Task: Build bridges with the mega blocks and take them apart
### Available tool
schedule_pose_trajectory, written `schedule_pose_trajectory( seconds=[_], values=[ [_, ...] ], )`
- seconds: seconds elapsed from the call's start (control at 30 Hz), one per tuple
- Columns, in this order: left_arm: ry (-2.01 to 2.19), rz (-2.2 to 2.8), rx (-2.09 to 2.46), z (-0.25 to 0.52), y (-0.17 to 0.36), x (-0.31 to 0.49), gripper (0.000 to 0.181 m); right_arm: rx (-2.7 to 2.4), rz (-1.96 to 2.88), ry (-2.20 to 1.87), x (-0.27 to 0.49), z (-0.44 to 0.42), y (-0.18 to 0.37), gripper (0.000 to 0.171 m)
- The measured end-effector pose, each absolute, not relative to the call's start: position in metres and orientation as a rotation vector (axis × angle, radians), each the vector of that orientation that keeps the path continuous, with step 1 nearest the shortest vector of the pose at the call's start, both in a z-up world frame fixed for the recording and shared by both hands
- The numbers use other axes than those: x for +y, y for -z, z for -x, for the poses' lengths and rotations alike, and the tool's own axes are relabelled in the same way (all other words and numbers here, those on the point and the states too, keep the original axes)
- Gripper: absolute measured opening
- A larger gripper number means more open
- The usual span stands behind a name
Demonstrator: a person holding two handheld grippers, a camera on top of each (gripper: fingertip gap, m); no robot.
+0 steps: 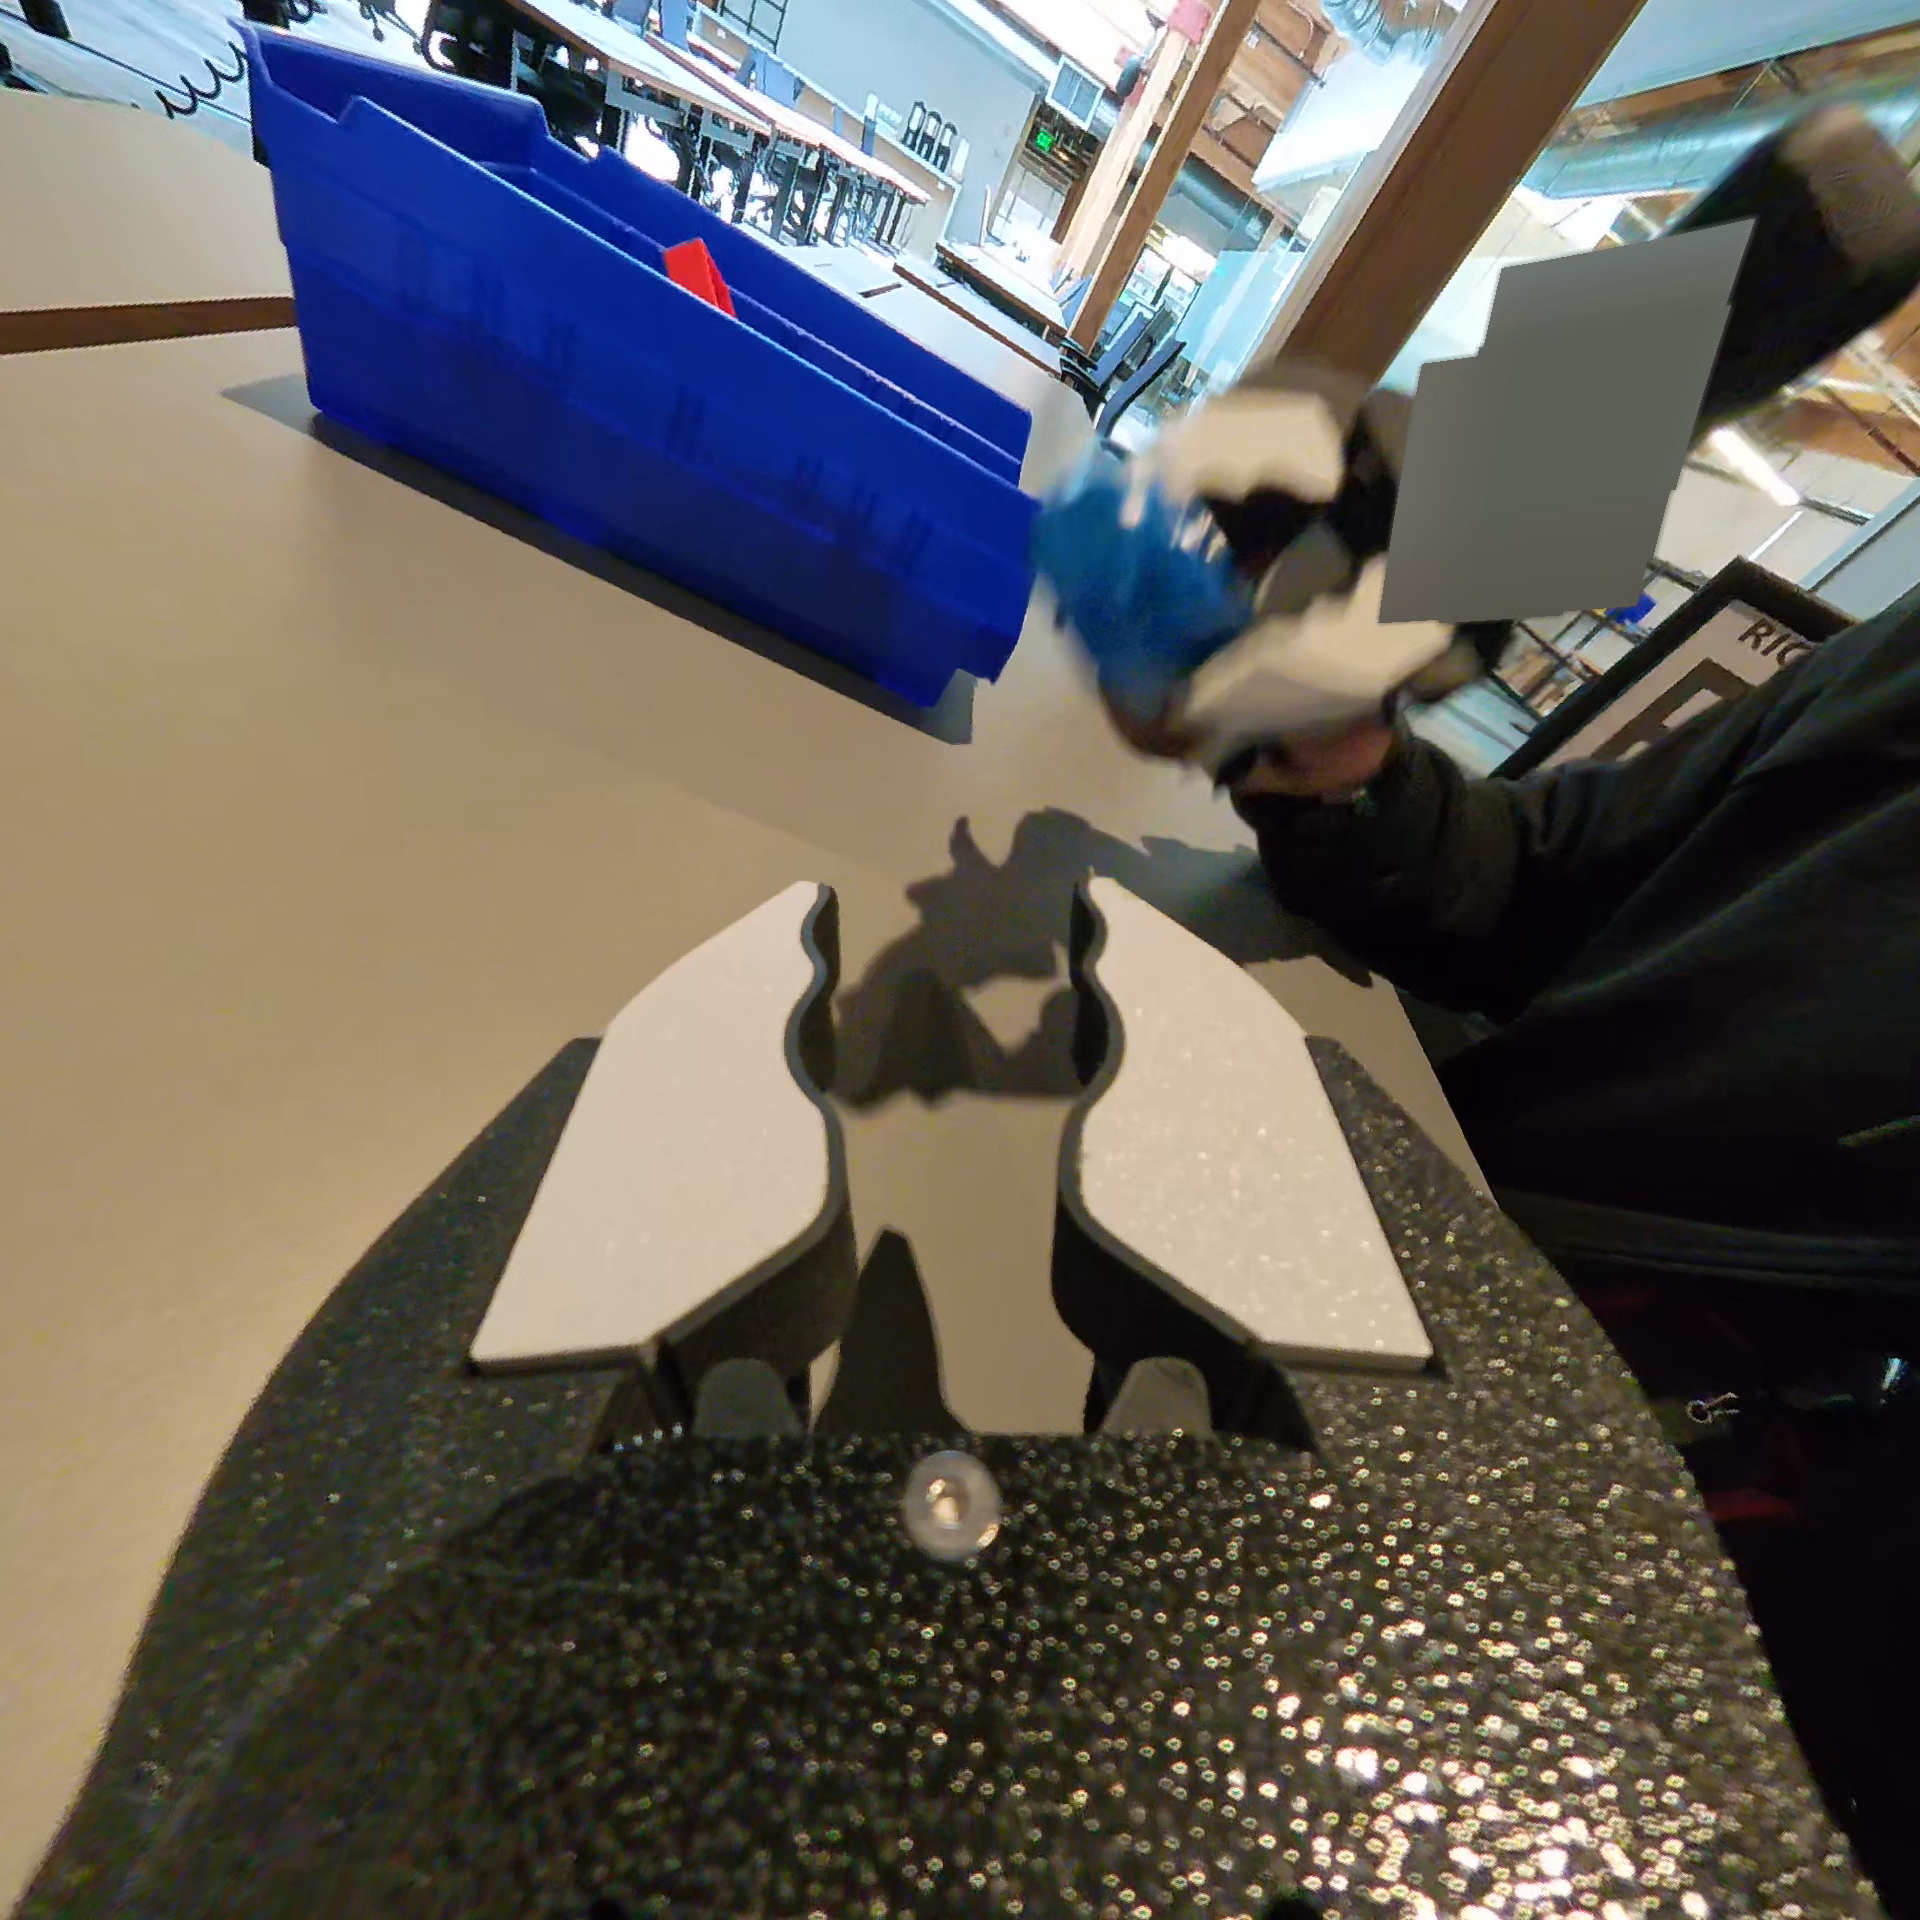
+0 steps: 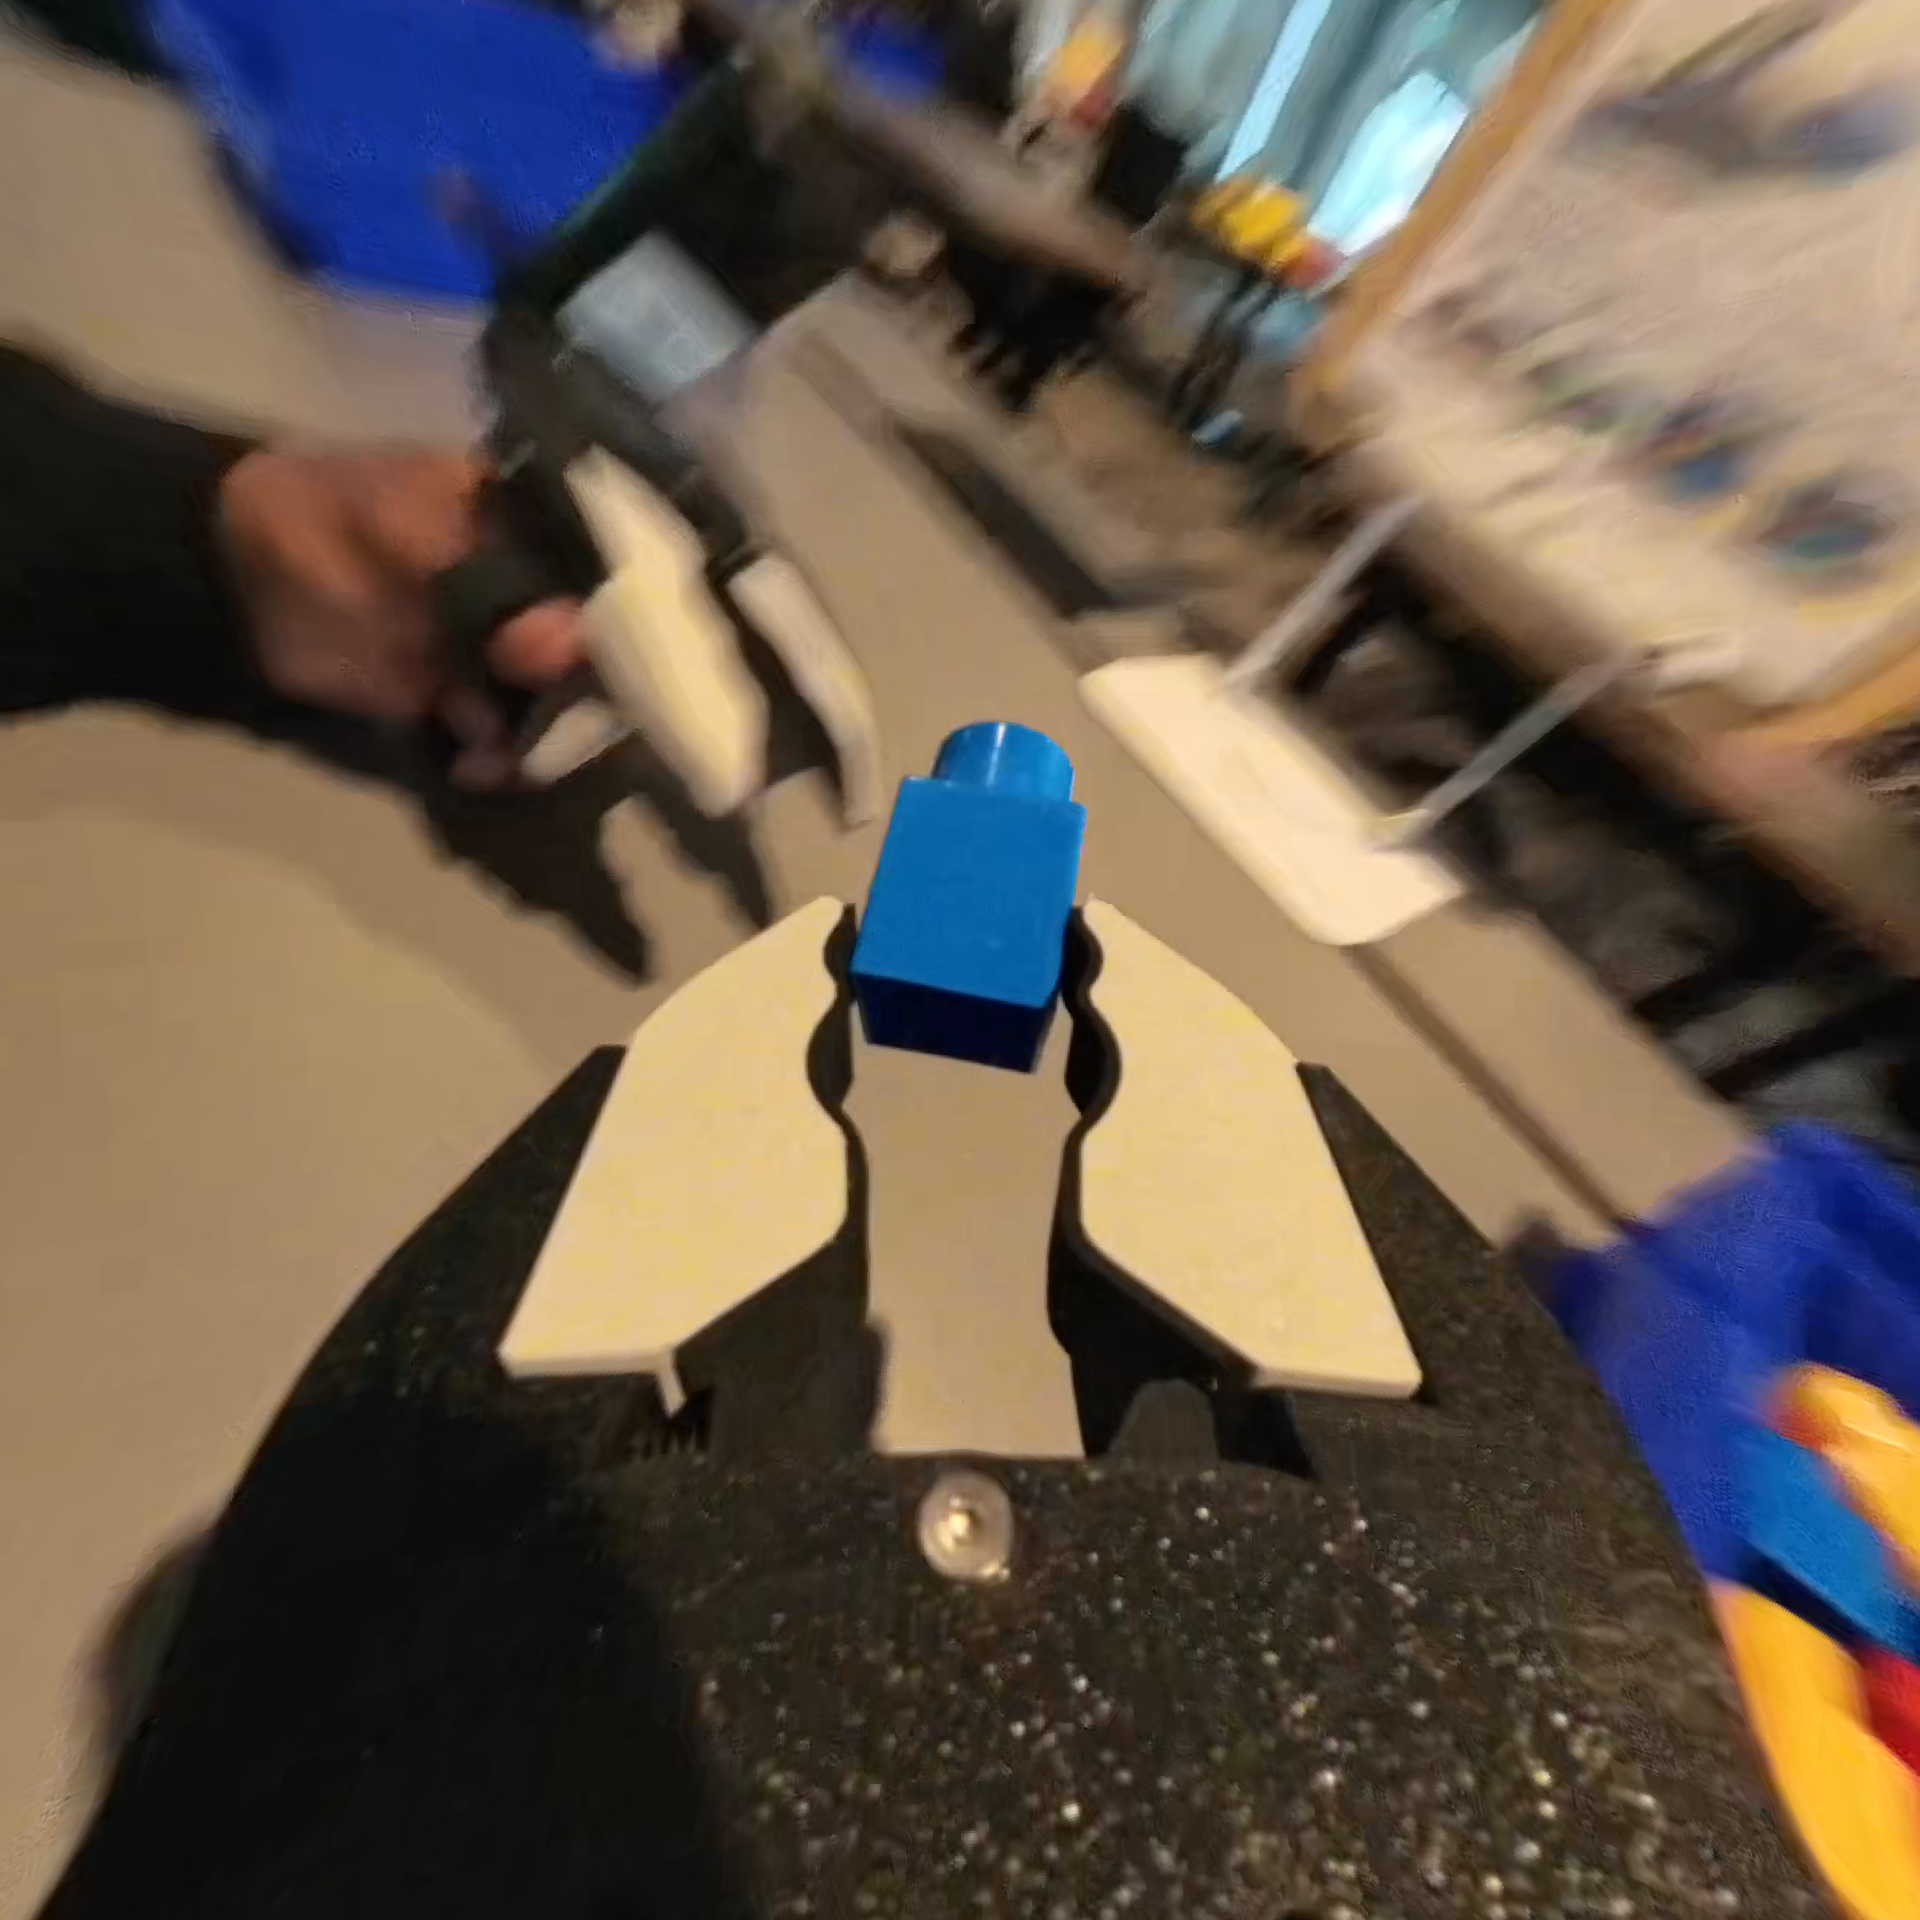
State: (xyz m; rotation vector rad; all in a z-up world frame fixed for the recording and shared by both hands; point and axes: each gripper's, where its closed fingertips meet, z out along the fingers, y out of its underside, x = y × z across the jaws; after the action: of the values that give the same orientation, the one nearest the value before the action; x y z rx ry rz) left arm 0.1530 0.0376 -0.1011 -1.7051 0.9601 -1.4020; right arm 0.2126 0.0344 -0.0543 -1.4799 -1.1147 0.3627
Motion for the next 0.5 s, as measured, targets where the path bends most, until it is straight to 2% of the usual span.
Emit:
schedule_pose_trajectory(
  seconds=[0.1, 0.17, 0.3, 0.5],
  values=[
    [1.401, 1.708, 0.955, -0.153, 0.101, 0.038, 0.041, -0.796, 1.420, -0.197, 0.062, -0.296, -0.006, 0.038],
    [1.398, 1.712, 0.956, -0.153, 0.102, 0.039, 0.041, -0.644, 1.484, -0.107, 0.083, -0.356, -0.011, 0.038],
    [1.393, 1.718, 0.963, -0.154, 0.103, 0.038, 0.041, -0.560, 1.848, -0.099, 0.114, -0.426, 0.054, 0.038],
    [1.409, 1.716, 0.950, -0.153, 0.102, 0.039, 0.041, -0.572, 1.960, -0.099, 0.116, -0.441, 0.078, 0.038]
  ],
)
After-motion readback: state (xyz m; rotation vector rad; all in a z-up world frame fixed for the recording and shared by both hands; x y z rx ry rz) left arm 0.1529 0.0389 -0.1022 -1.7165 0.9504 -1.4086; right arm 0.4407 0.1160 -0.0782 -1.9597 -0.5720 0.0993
